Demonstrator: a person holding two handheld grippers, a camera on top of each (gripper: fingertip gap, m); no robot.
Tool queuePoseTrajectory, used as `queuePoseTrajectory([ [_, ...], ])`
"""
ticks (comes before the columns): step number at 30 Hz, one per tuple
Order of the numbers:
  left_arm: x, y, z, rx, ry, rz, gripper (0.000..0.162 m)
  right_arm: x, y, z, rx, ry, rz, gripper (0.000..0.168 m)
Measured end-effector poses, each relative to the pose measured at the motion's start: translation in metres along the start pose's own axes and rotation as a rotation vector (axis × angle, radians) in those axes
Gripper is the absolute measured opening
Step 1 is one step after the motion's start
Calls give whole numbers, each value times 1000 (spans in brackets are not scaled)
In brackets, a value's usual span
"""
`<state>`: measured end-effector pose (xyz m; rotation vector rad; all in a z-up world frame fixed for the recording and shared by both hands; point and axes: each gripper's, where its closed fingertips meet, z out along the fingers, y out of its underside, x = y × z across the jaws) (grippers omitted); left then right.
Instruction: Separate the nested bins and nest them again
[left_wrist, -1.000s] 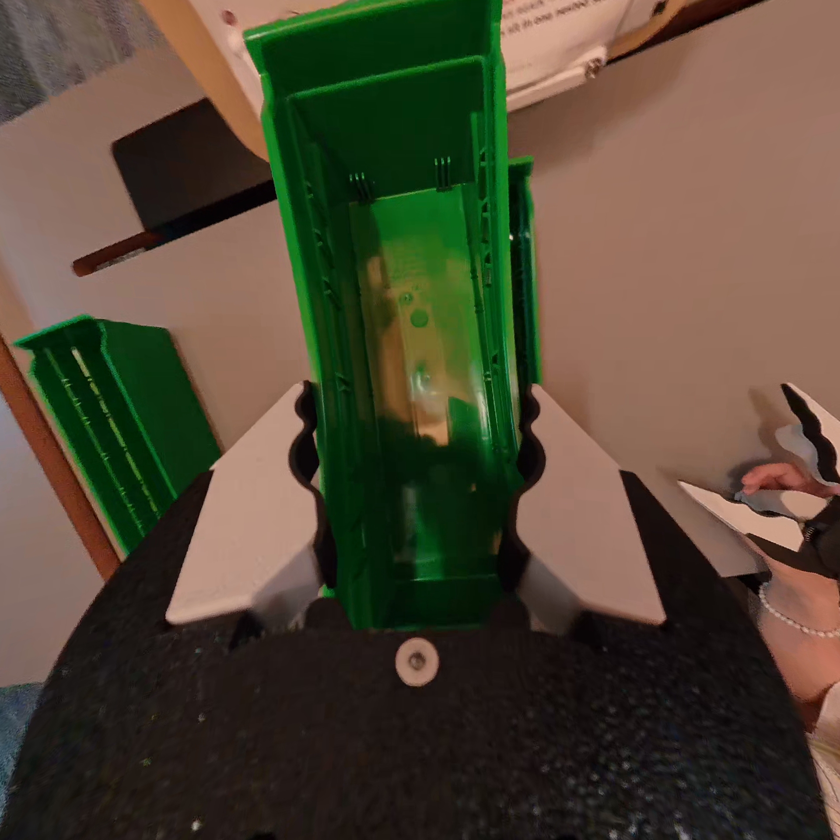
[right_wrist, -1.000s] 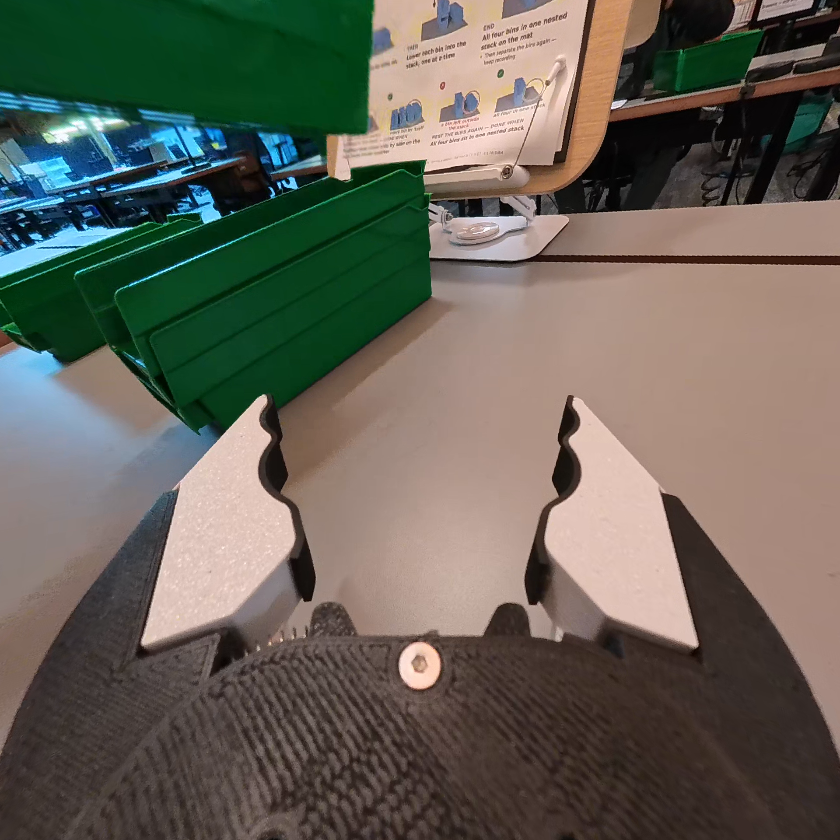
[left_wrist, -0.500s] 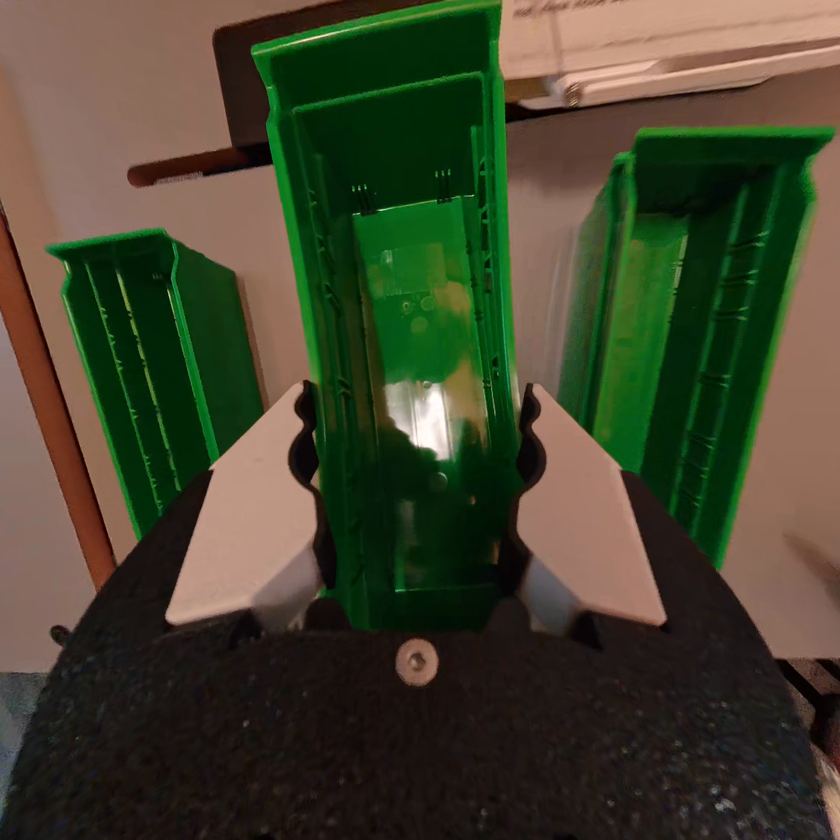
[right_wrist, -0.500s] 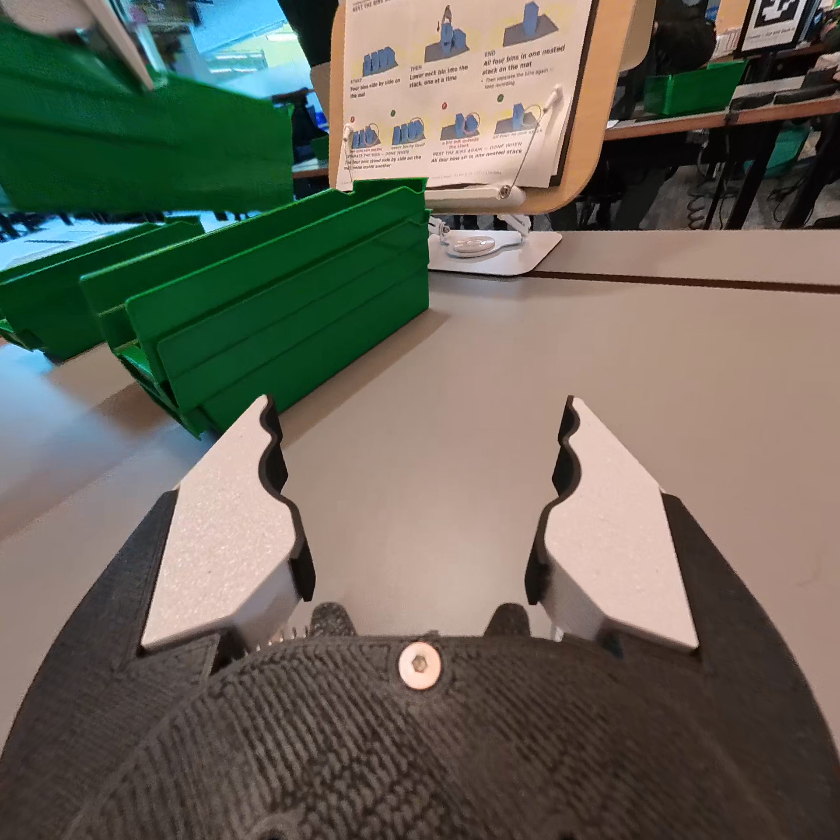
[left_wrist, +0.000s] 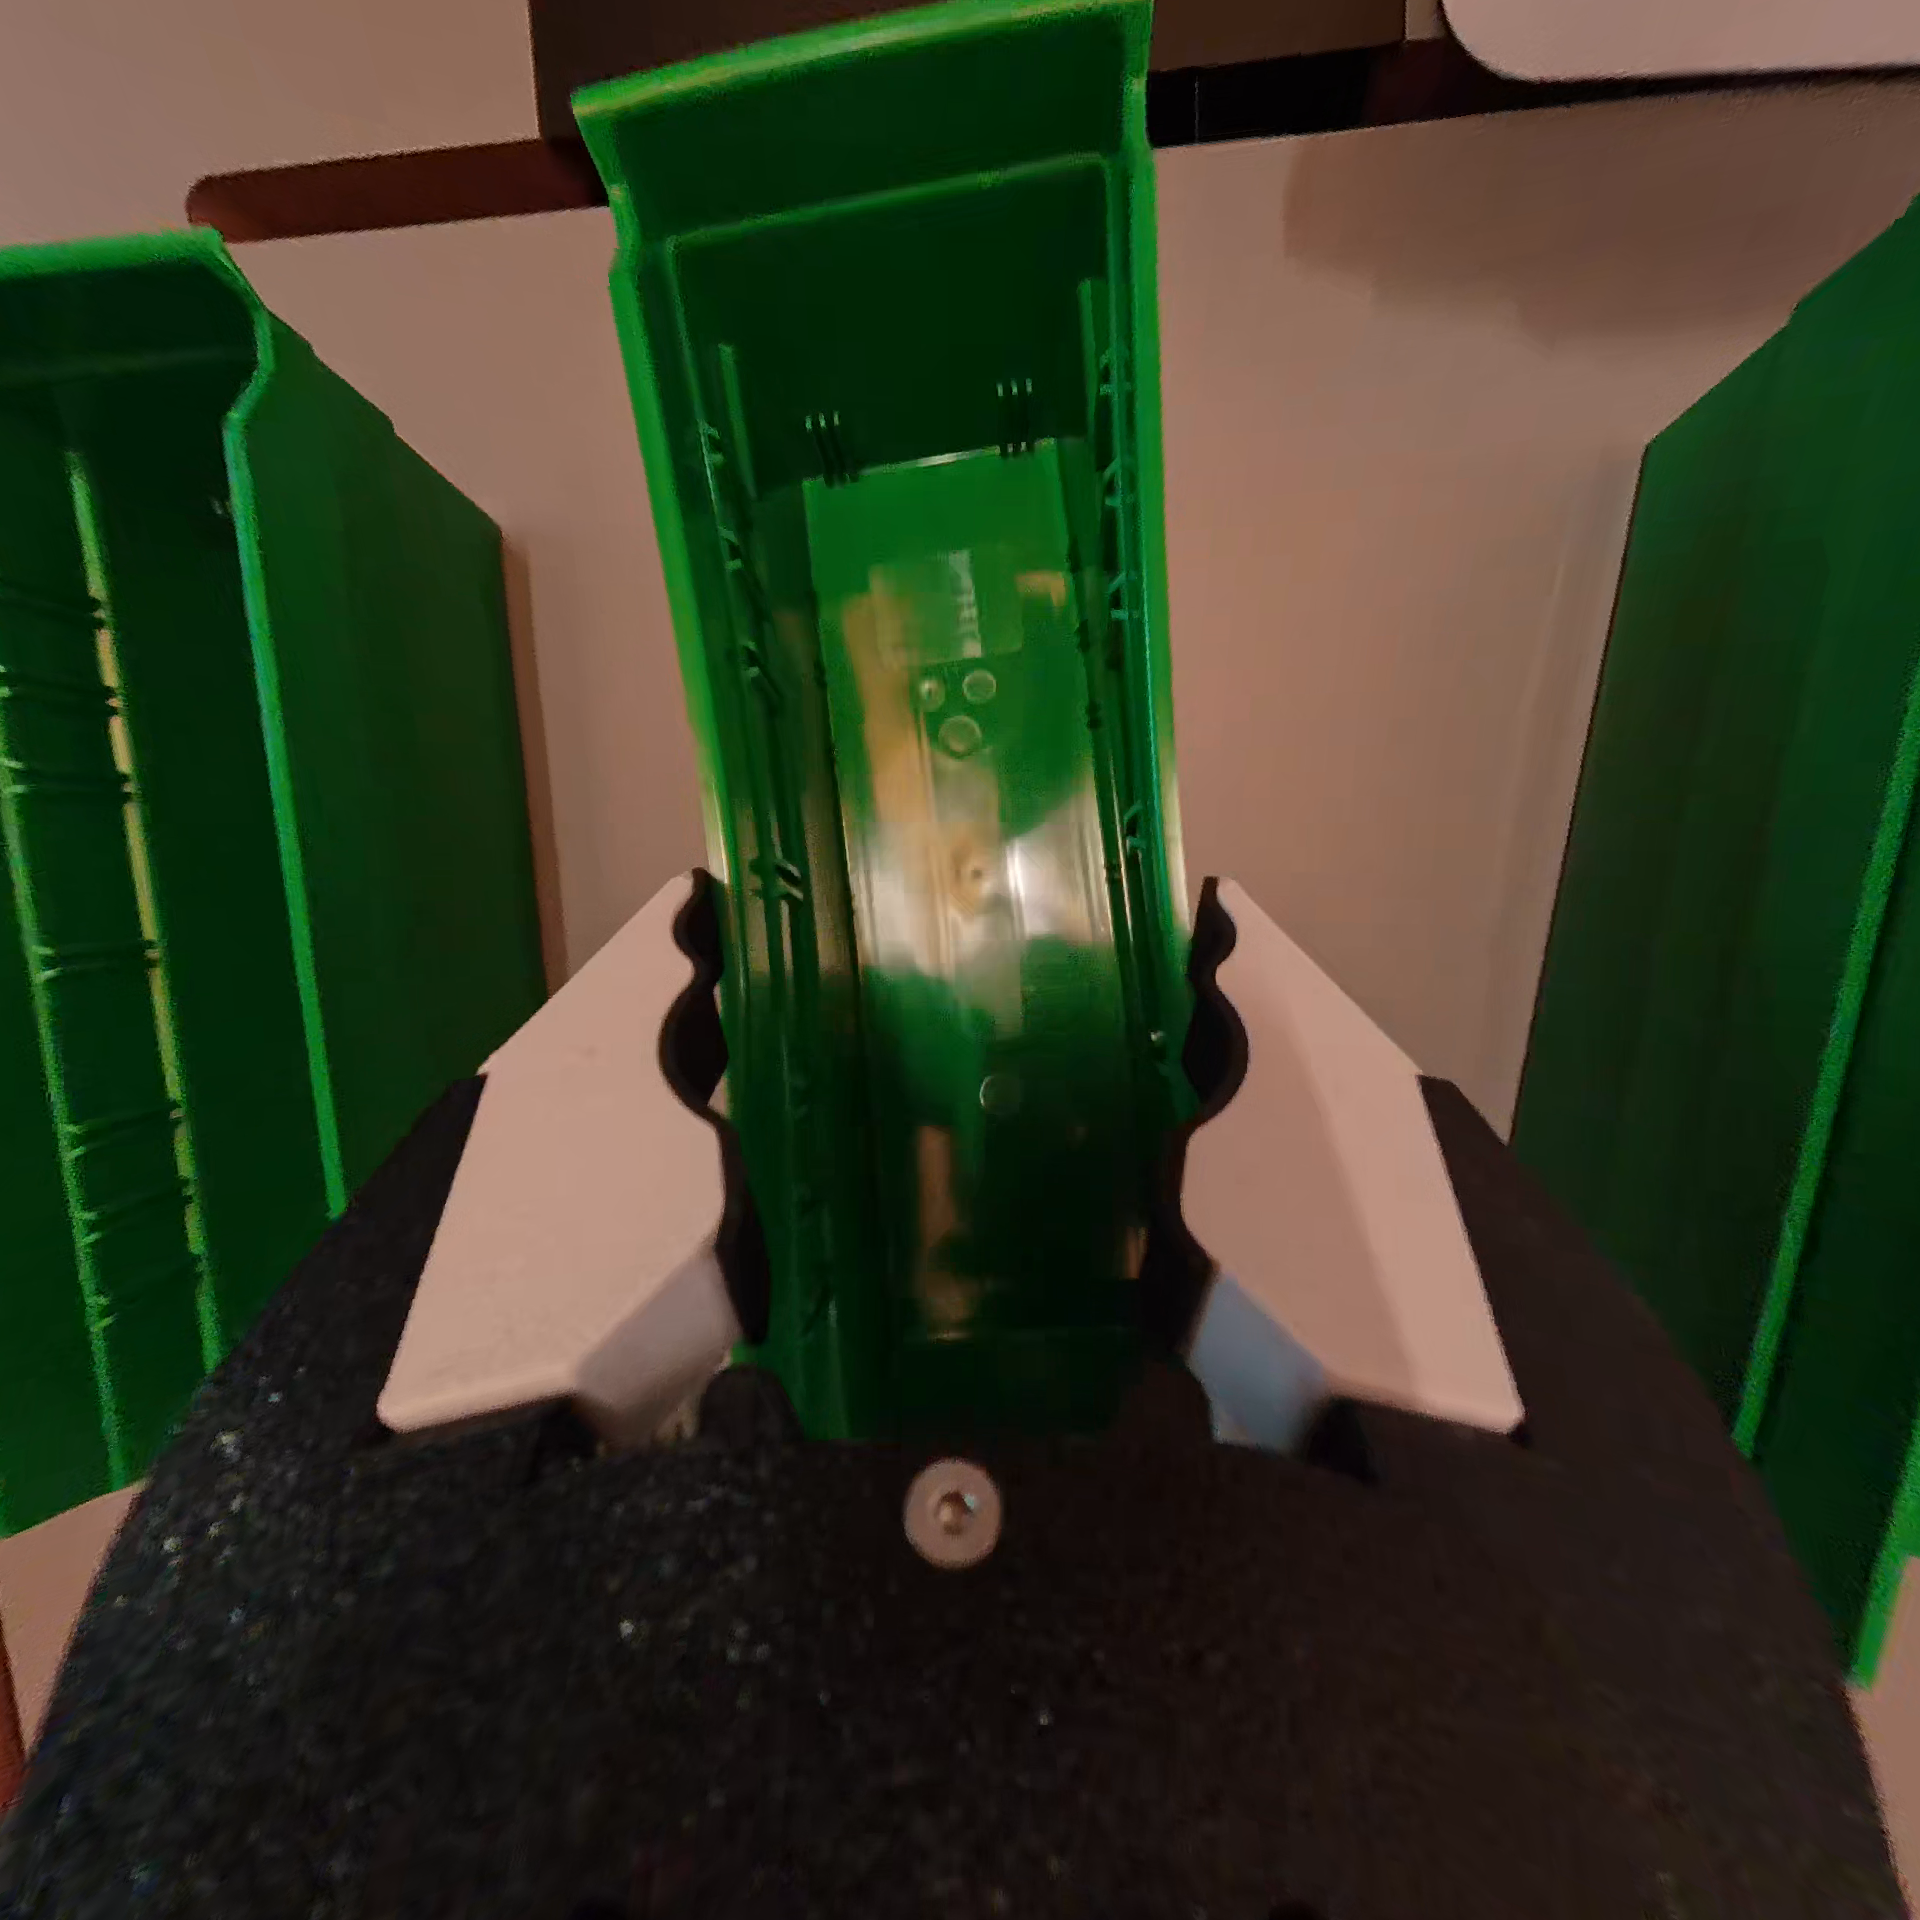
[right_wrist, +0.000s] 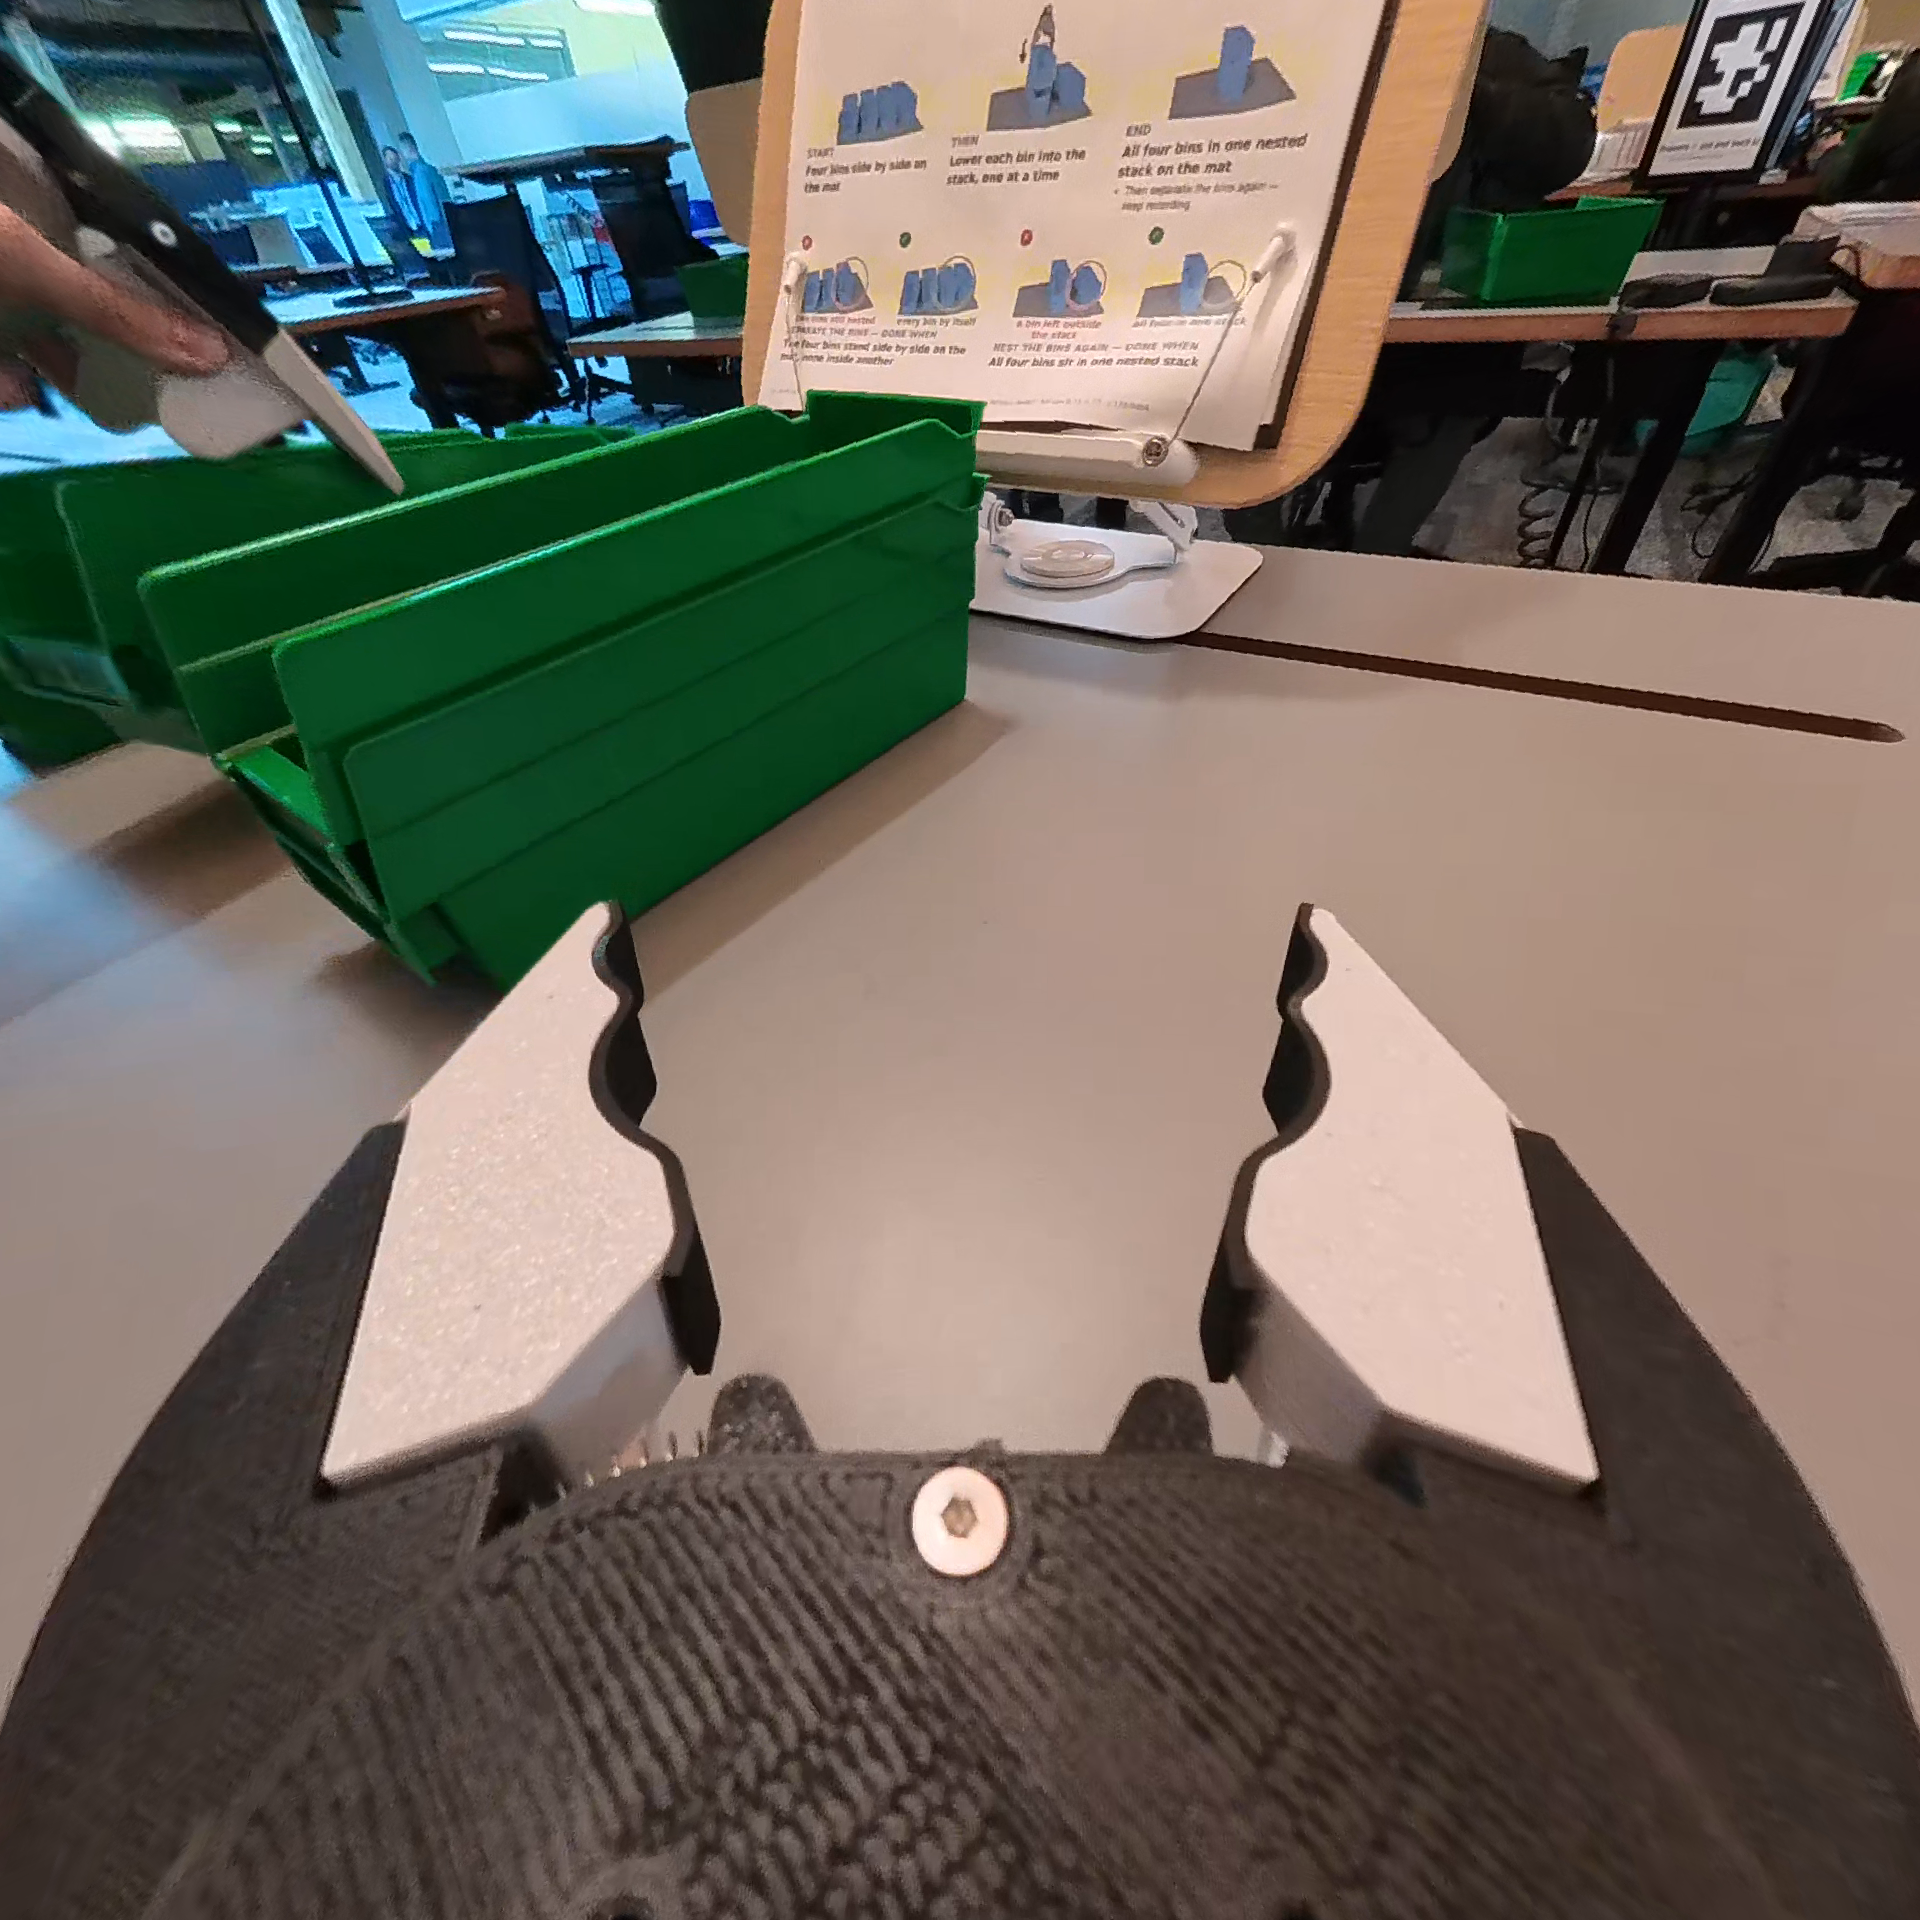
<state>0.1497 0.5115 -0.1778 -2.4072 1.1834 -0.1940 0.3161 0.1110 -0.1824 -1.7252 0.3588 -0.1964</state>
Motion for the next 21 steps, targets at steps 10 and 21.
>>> queuePoseTrajectory([
  [10, 2, 28, 11, -35, 10, 81, 92, -11, 6, 6, -26, -20, -12, 121],
  [21, -2, 17, 0, 162, 12, 54, 106, -37, -7, 15, -50, -27, 38, 125],
])
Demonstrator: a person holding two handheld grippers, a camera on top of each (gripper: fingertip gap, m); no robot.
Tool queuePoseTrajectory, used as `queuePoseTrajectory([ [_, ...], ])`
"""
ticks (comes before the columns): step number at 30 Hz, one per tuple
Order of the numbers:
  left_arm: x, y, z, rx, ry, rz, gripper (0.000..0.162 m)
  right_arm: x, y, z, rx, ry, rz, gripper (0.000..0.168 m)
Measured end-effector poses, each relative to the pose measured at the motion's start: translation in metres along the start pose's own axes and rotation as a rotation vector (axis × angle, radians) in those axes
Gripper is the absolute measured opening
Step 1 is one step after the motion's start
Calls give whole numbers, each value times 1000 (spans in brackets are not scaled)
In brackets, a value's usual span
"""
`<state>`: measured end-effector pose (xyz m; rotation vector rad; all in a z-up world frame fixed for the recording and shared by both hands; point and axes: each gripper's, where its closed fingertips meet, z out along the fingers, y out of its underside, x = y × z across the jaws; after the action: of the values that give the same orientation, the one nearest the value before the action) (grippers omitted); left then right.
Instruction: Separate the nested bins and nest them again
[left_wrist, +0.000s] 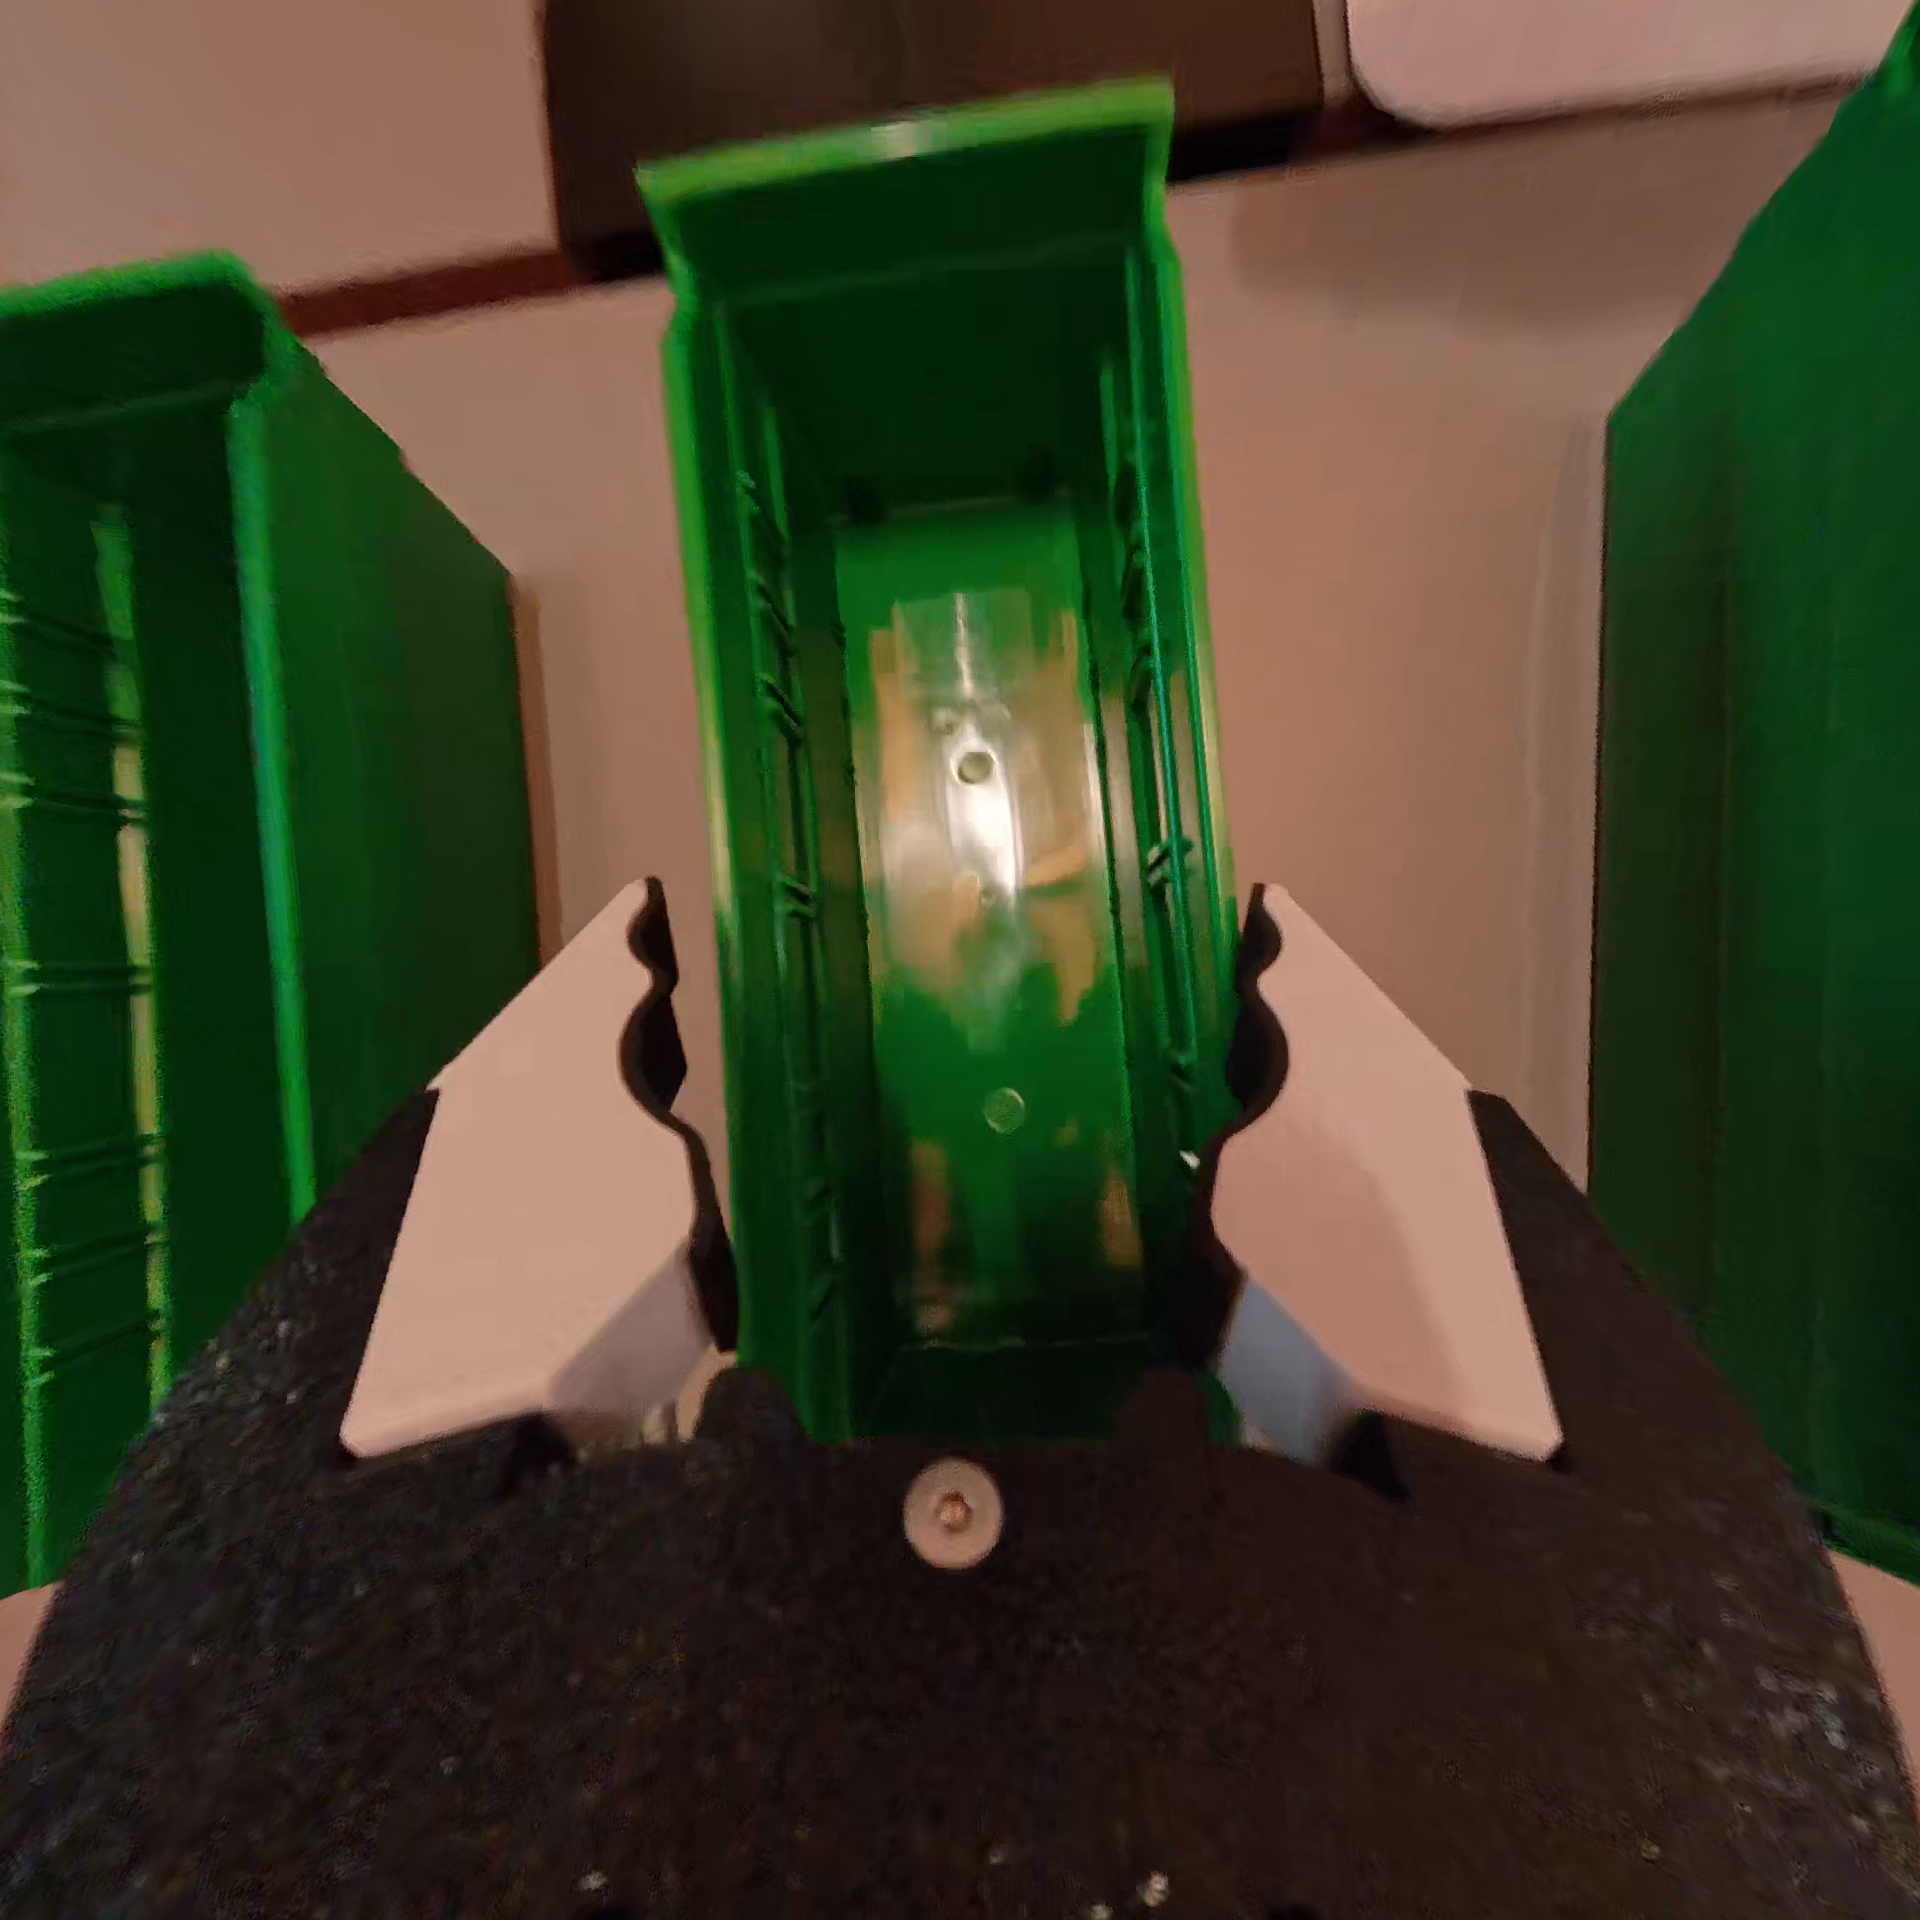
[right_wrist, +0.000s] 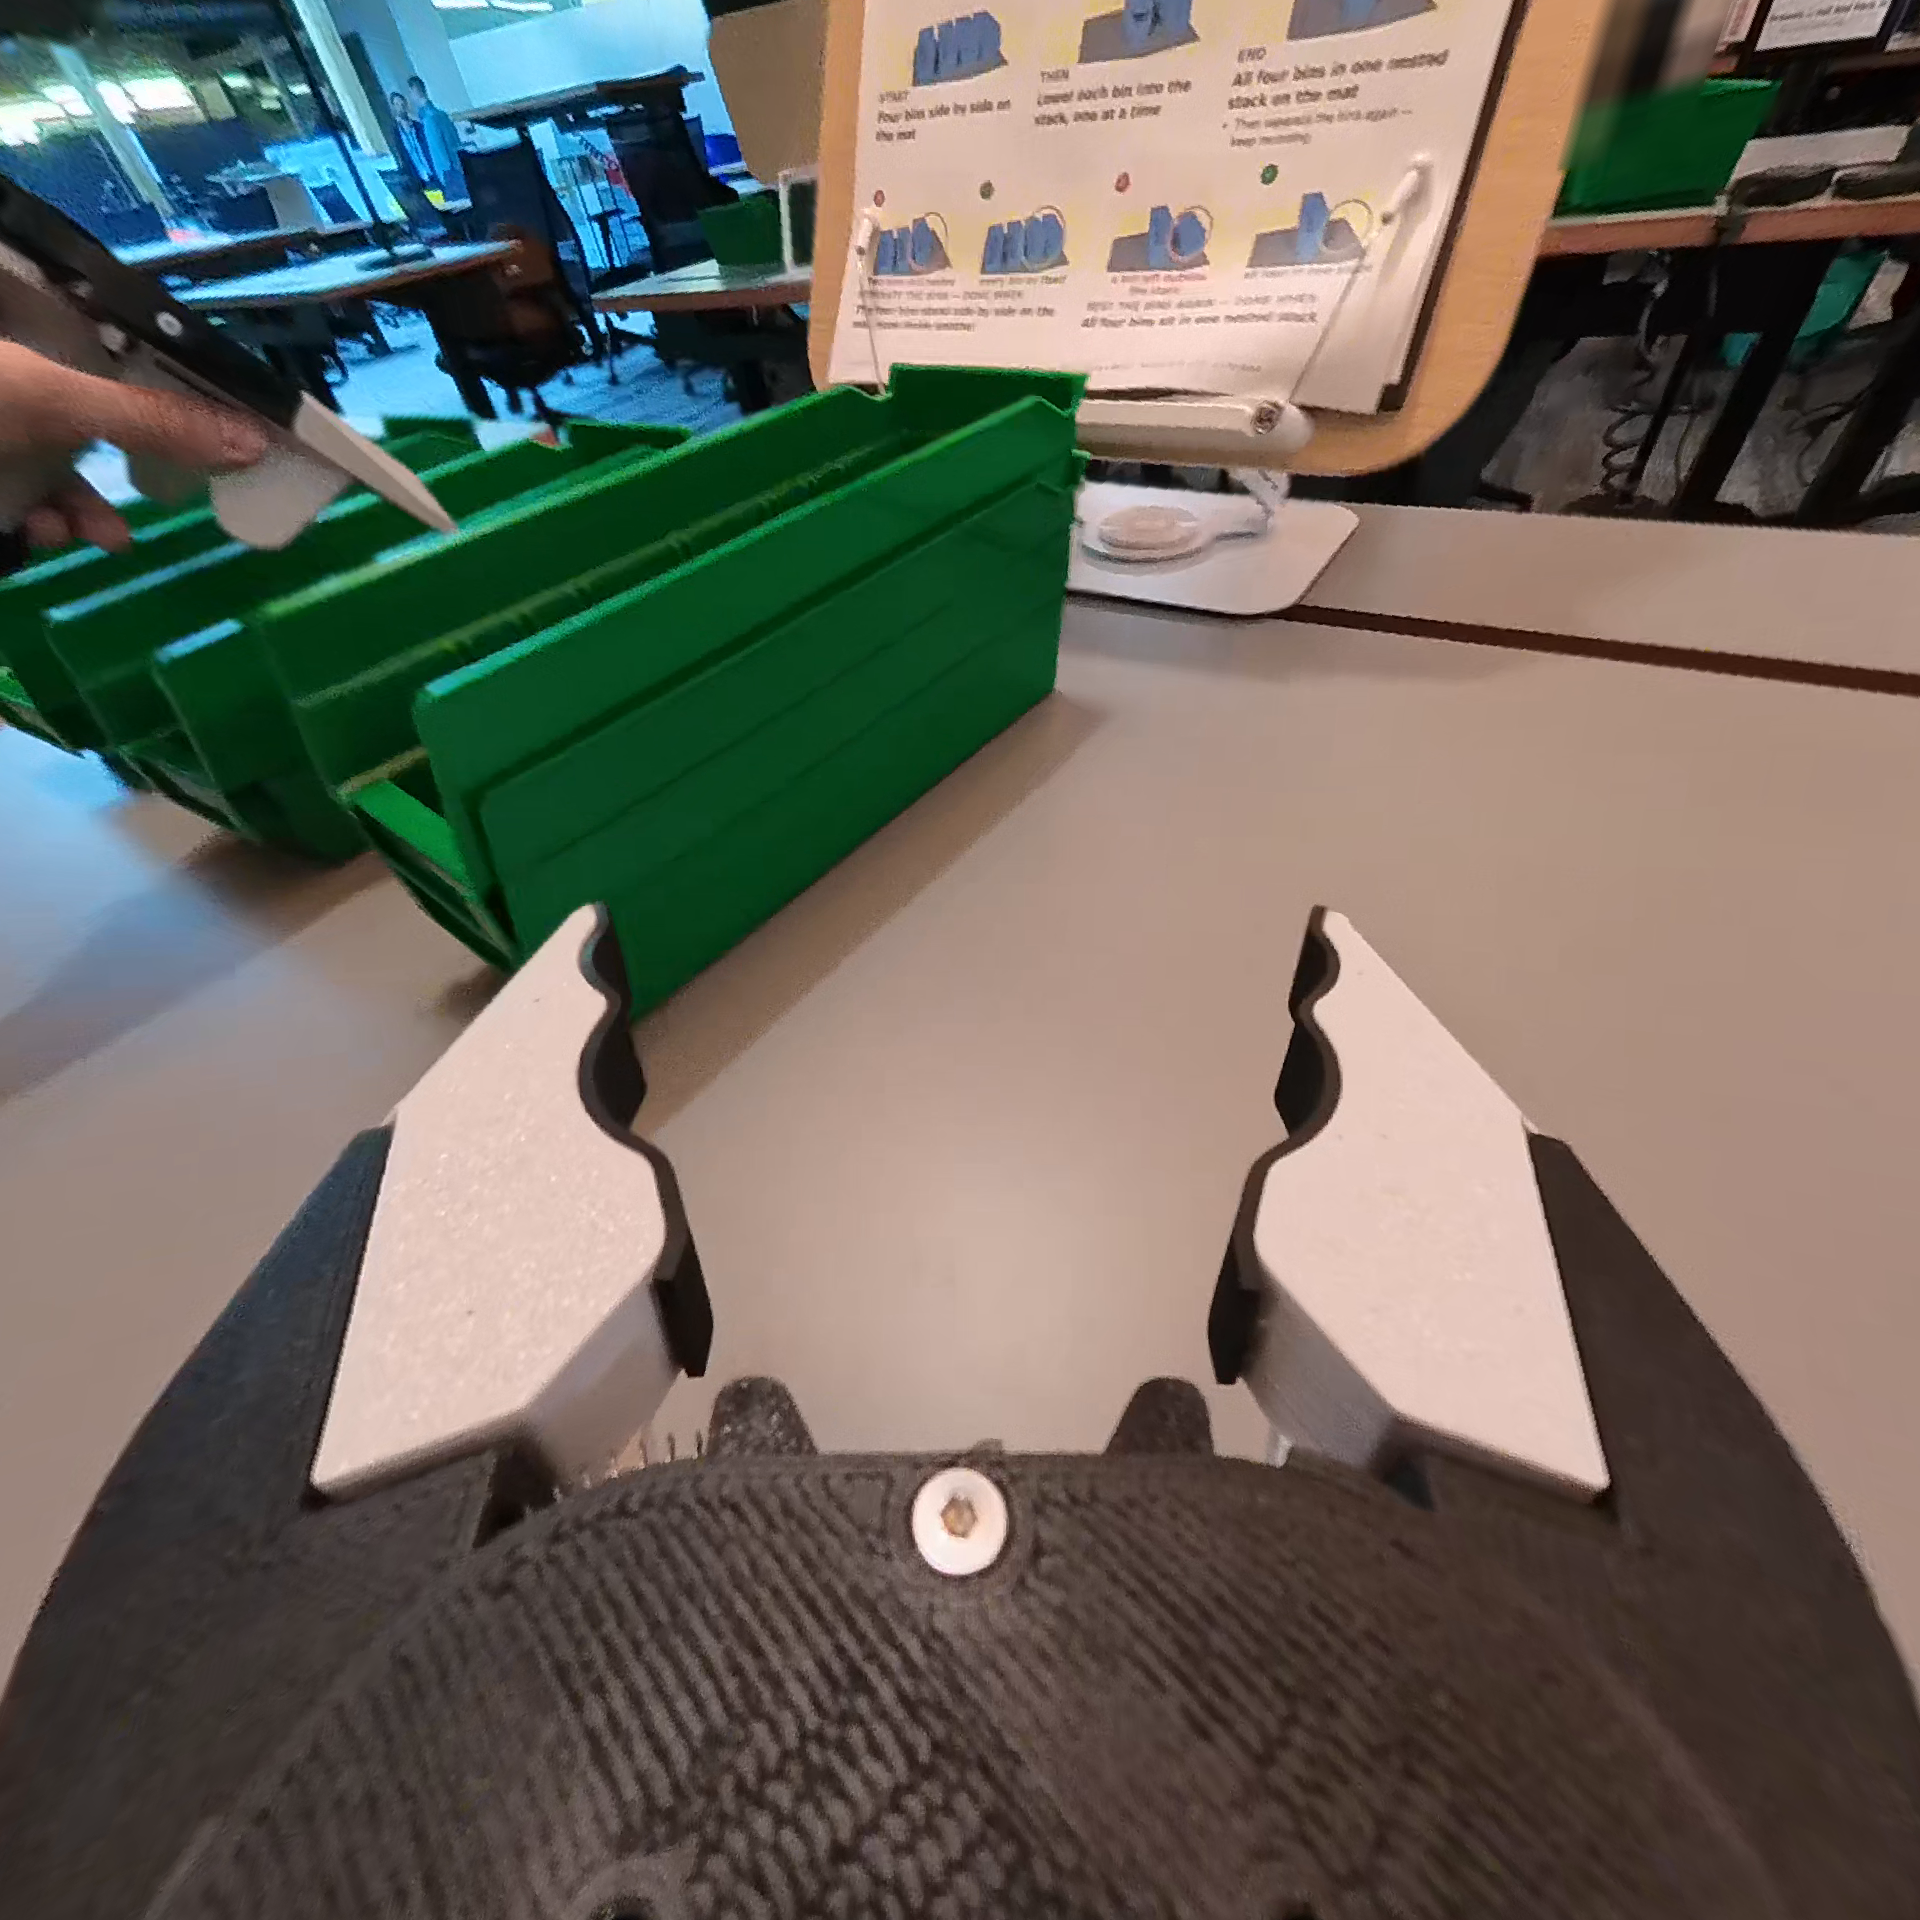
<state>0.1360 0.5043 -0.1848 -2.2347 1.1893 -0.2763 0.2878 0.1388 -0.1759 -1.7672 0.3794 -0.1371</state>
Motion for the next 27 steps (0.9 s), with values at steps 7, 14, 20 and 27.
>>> queuePoseTrajectory([
  [7, 25, -34, -63, 402, 78, -41, 100, -67, -31, 44, 7, -23, -51, 124],
  [14, 65, 6, -70, 488, 242, -61, 88, -89, -19, 80, -64, 14, -137, 80],
  [20, 89, 31, -63, 497, 387, -102, 81, -92, -15, 76, -85, -28, -112, 33],
  [27, 116, 38, -80, 569, 543, -147, 81, -59, -13, 60, -147, 140, -223, 8],
])
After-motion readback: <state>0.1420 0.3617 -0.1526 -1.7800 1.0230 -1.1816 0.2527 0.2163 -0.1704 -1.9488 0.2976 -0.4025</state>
